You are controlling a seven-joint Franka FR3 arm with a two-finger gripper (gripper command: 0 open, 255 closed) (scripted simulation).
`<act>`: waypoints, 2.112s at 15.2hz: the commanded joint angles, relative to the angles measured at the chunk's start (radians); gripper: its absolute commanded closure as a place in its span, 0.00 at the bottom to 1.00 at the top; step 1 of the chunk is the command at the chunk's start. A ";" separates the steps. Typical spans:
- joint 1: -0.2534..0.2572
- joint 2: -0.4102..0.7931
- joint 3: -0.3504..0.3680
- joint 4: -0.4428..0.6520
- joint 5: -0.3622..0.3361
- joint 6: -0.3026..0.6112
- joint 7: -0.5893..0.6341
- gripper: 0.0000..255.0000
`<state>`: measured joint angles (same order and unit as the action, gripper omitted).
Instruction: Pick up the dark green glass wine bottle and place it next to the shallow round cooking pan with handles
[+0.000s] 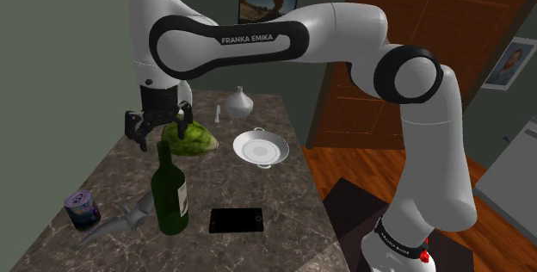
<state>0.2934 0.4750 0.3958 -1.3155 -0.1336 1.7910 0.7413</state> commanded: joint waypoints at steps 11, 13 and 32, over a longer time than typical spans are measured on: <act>-0.003 0.006 -0.002 -0.056 -0.004 0.062 0.003 0.00; -0.003 0.006 -0.002 -0.056 -0.004 0.062 0.003 1.00; 0.012 0.010 0.001 0.087 -0.003 -0.075 0.002 1.00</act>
<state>0.3052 0.4853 0.3969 -1.2428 -0.1367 1.7294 0.7444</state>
